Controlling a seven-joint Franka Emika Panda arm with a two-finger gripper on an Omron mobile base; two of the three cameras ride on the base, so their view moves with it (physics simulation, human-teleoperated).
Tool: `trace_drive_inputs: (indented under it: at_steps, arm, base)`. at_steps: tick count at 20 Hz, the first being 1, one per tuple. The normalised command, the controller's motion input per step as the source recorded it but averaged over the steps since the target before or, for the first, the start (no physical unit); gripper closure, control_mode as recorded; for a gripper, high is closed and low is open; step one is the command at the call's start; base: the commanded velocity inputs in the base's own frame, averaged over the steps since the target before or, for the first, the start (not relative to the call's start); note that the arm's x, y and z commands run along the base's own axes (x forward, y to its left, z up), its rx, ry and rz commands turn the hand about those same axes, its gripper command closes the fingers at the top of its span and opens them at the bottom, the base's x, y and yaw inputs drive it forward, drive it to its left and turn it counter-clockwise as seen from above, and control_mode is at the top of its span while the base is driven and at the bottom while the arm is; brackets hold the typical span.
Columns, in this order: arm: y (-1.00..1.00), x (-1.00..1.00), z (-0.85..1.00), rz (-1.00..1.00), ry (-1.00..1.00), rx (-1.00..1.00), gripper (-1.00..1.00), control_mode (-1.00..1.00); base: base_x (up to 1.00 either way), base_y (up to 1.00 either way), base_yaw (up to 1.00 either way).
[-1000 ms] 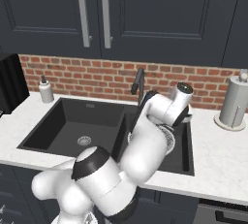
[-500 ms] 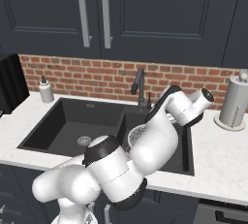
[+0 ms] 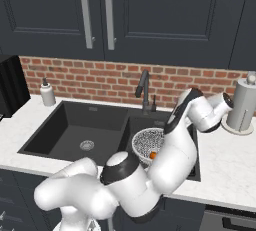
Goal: Put the colander in the sink, put the tangerine in the colander, and turn on the sink faucet and pour water over the colander.
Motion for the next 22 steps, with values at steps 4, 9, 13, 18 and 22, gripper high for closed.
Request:
trace_drive_inputs:
  at_steps: [4,9,13,18,22]
  arm:
    - [0.04,-0.01,0.00,0.00,-0.31,0.06,-1.00,-1.00]
    - [0.01,0.00,0.00,0.00,-0.05,0.06,-1.00,-1.00]
    - [0.36,0.00,0.00,0.00,0.00,0.00,-1.00,-1.00]
    - [0.45,0.08,0.00,0.00,0.00,0.00,-1.00,-1.00]
    - [0.25,0.29,0.00,0.00,0.00,0.00,-1.00,-1.00]
  base:
    - [0.00,0.00,0.00]
    - [0.00,0.00,0.00]
    - [0.00,0.00,0.00]
    - [0.00,0.00,0.00]
    - [0.00,0.00,0.00]
